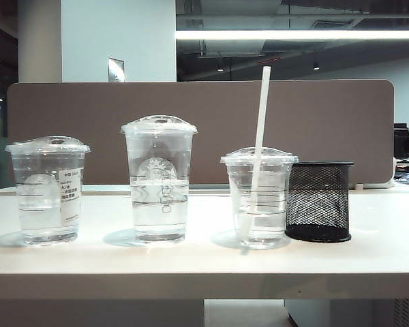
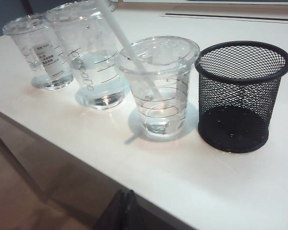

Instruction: Pick up the straw and insert it into the small coffee cup.

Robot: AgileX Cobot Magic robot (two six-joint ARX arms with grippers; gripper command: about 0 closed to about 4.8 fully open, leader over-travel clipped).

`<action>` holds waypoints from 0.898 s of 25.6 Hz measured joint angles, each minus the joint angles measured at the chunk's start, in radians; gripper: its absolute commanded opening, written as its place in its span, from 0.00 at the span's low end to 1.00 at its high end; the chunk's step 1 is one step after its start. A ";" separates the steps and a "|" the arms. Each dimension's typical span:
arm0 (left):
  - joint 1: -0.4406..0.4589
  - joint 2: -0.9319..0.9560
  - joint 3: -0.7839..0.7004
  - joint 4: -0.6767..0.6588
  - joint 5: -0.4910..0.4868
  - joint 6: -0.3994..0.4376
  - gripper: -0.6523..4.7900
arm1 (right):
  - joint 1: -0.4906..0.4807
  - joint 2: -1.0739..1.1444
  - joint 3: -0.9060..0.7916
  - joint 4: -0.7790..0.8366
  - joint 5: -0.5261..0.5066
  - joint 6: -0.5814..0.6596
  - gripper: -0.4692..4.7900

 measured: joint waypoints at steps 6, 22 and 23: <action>0.027 0.000 -0.007 0.017 -0.134 -0.002 0.11 | 0.000 0.000 0.000 0.000 0.000 0.000 0.09; -0.123 0.000 -0.014 0.021 -0.237 0.019 0.11 | 0.000 0.000 0.000 0.000 0.000 0.000 0.09; -0.123 0.000 -0.014 0.021 -0.237 0.019 0.11 | 0.000 0.000 0.000 0.000 0.000 0.000 0.09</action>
